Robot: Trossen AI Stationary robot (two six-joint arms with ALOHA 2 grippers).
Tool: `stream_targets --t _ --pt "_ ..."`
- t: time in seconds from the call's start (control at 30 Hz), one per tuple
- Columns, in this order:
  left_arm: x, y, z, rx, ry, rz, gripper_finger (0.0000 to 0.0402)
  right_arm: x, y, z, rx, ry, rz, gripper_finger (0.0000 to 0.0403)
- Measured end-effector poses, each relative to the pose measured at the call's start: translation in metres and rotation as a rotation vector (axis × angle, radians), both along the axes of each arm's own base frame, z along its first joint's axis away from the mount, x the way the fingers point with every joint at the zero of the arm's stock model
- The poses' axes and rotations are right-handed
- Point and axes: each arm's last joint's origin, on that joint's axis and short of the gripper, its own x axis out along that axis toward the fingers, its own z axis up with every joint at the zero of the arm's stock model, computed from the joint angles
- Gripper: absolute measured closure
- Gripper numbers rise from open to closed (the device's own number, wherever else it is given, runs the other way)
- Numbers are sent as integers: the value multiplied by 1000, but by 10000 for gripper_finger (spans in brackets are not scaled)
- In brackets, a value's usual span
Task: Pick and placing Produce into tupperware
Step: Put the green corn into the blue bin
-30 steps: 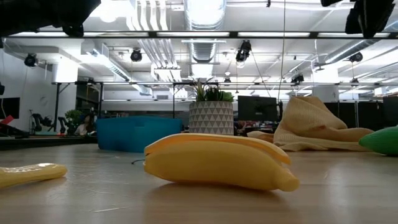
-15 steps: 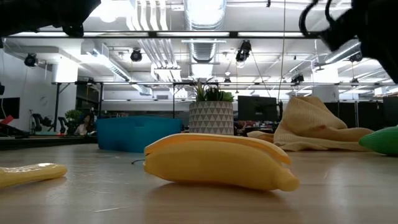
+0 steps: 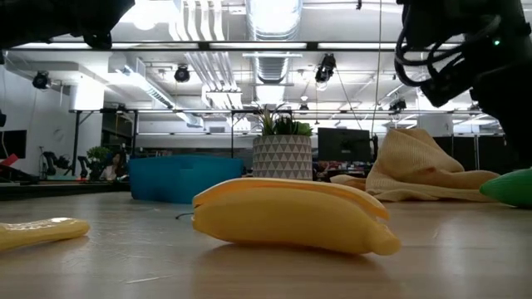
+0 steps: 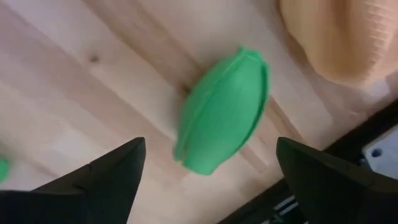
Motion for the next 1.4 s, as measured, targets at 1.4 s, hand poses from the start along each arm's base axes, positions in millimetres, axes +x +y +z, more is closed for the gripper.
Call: stream_targets --t 1.4 --pt "0 0 0 0 0 0 250 -21 -6 -50 -10 -20 -39 124"
